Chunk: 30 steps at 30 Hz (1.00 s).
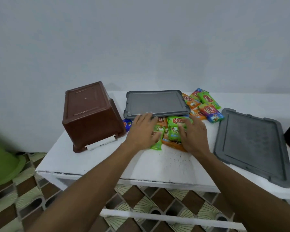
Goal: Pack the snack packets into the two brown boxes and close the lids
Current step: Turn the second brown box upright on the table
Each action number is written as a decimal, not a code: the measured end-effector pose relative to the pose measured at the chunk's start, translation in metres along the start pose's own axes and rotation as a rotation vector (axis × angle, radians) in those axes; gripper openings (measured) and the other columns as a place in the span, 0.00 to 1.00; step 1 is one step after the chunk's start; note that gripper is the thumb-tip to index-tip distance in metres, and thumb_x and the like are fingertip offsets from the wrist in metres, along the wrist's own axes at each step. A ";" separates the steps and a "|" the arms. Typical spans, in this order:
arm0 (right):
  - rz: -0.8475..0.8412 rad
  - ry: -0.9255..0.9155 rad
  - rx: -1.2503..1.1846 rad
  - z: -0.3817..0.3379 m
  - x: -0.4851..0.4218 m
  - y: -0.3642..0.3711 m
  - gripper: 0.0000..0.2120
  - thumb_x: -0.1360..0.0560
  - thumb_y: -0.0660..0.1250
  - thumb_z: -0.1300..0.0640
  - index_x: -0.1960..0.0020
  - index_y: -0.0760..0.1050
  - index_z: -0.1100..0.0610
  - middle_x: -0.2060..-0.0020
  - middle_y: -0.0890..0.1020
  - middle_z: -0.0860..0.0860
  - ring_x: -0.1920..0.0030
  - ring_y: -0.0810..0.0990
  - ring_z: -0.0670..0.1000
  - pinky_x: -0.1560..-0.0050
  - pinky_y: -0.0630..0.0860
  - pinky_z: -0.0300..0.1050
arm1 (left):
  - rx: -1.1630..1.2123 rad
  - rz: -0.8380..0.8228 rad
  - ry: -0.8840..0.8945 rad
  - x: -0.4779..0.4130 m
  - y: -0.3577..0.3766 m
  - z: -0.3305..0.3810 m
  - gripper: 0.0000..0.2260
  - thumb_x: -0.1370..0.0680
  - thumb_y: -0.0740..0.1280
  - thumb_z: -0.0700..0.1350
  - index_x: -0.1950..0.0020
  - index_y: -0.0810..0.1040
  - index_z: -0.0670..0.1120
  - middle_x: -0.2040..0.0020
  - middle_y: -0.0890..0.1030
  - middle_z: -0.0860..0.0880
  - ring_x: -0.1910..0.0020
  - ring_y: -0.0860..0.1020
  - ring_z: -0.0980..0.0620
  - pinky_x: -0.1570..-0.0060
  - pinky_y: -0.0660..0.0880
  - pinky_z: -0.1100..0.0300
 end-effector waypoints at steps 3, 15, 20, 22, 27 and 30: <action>0.052 -0.099 -0.081 -0.028 -0.003 -0.004 0.20 0.22 0.55 0.47 0.38 0.75 0.57 0.37 0.75 0.58 0.36 0.72 0.57 0.36 0.68 0.56 | -0.098 0.285 0.042 0.012 -0.043 -0.029 0.22 0.25 0.61 0.54 0.35 0.73 0.44 0.33 0.73 0.42 0.32 0.69 0.41 0.29 0.60 0.47; -0.169 -0.251 -0.307 -0.198 0.002 0.039 0.23 0.21 0.58 0.42 0.32 0.70 0.54 0.37 0.74 0.54 0.37 0.72 0.53 0.39 0.71 0.49 | -0.051 -0.047 -0.477 0.089 -0.103 -0.198 0.30 0.21 0.44 0.66 0.28 0.69 0.54 0.26 0.67 0.45 0.28 0.66 0.43 0.31 0.62 0.41; -0.110 -0.114 -0.204 -0.222 0.003 0.061 0.32 0.25 0.47 0.31 0.35 0.70 0.52 0.40 0.75 0.54 0.38 0.70 0.57 0.40 0.72 0.57 | 0.107 0.307 -0.155 0.098 -0.121 -0.201 0.18 0.19 0.53 0.56 0.66 0.70 0.53 0.65 0.76 0.55 0.61 0.76 0.52 0.44 0.70 0.45; -0.074 0.021 -0.251 -0.215 0.008 0.066 0.33 0.25 0.46 0.30 0.36 0.72 0.51 0.38 0.74 0.54 0.36 0.68 0.57 0.38 0.70 0.57 | 0.251 0.307 -0.131 0.093 -0.120 -0.217 0.07 0.21 0.62 0.53 0.57 0.77 0.56 0.59 0.79 0.57 0.52 0.78 0.53 0.38 0.67 0.45; 0.082 0.135 -0.318 -0.218 0.018 0.069 0.36 0.26 0.45 0.29 0.38 0.72 0.55 0.41 0.75 0.56 0.39 0.73 0.58 0.41 0.72 0.54 | 0.213 -0.004 -0.413 0.072 -0.111 -0.283 0.49 0.37 0.68 0.75 0.22 0.50 0.60 0.21 0.51 0.47 0.22 0.49 0.43 0.28 0.48 0.39; 0.017 0.224 -0.252 -0.230 0.026 0.077 0.30 0.25 0.46 0.30 0.40 0.71 0.51 0.46 0.80 0.55 0.45 0.78 0.59 0.46 0.75 0.55 | 0.370 -0.124 -0.515 0.057 -0.102 -0.317 0.49 0.36 0.59 0.79 0.22 0.53 0.54 0.21 0.56 0.46 0.24 0.58 0.40 0.27 0.53 0.38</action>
Point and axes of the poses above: each hand's wrist, its own x-axis away from the middle knuckle, its own y-axis out of the palm, z = x × y, the point moved 3 cm from there along -x, towards the middle knuckle
